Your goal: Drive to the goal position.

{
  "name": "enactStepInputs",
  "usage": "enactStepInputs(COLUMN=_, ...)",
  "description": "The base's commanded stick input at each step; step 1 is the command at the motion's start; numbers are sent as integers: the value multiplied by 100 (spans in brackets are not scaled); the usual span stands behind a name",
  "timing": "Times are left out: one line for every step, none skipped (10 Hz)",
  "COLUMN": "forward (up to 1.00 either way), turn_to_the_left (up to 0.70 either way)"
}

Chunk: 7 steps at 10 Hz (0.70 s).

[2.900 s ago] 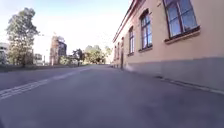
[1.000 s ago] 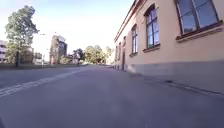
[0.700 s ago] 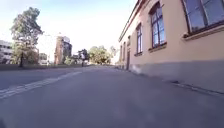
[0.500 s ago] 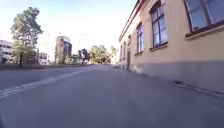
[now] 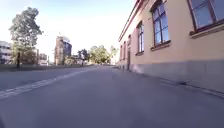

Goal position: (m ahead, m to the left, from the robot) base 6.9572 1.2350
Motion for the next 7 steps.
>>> enactStepInputs(forward=50, turn_to_the_left=0)
enactStepInputs(forward=50, turn_to_the_left=0)
enactStepInputs(forward=50, turn_to_the_left=0)
enactStepInputs(forward=50, turn_to_the_left=0)
enactStepInputs(forward=50, turn_to_the_left=0)
enactStepInputs(forward=50, turn_to_the_left=0)
enactStepInputs(forward=50, turn_to_the_left=0)
